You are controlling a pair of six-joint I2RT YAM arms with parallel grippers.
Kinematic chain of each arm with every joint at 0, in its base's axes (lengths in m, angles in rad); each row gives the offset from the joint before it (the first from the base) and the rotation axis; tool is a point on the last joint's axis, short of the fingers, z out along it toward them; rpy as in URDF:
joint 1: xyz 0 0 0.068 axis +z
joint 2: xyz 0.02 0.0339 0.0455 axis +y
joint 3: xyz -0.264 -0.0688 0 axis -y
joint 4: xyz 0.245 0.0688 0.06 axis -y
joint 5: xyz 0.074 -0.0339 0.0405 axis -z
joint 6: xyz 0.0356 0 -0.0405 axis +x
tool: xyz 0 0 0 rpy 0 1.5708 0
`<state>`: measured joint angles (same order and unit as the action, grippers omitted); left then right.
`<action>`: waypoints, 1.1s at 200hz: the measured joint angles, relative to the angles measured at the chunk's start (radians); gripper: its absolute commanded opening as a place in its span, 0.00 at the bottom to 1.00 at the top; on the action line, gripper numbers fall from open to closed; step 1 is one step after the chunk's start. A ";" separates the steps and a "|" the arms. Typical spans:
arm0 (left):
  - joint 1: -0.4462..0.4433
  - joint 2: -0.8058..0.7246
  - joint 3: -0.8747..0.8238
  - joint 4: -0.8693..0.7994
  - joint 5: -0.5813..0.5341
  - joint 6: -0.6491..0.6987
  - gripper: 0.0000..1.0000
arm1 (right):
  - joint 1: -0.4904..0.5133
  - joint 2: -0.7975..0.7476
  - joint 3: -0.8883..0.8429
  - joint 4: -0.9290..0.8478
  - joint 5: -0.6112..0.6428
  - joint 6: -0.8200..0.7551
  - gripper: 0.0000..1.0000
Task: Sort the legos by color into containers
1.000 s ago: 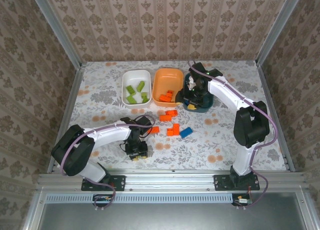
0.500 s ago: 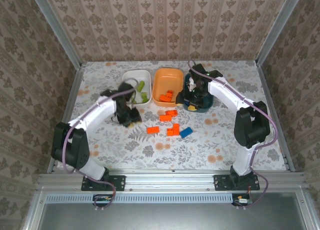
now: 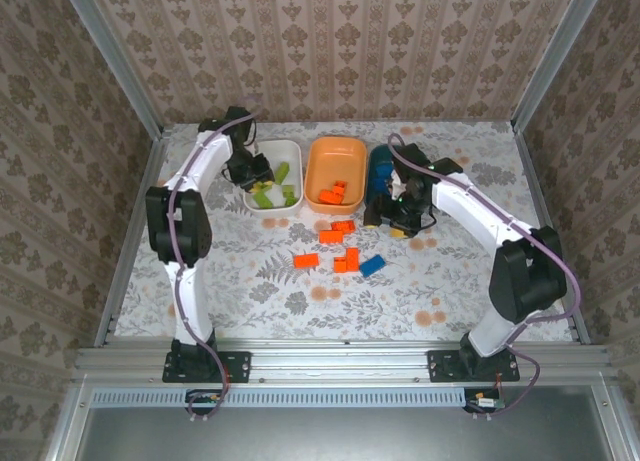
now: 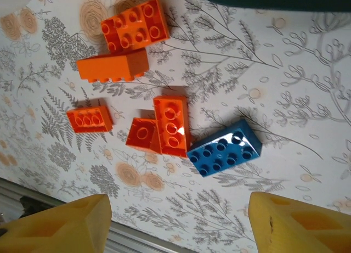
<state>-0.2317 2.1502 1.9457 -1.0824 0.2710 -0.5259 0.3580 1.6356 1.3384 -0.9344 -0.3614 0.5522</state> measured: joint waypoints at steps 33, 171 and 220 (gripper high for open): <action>0.003 0.042 0.030 -0.027 0.011 0.005 0.25 | -0.005 -0.047 -0.063 -0.014 0.019 0.000 0.69; 0.013 0.034 0.014 -0.043 0.014 0.022 0.50 | -0.004 -0.047 -0.084 -0.014 0.022 0.001 0.69; 0.027 -0.064 -0.077 -0.032 0.014 0.027 0.50 | 0.037 -0.039 -0.082 -0.013 0.025 0.009 0.69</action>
<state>-0.2047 2.0857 1.8687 -1.1149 0.2848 -0.4992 0.3946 1.5963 1.2560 -0.9478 -0.3363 0.5610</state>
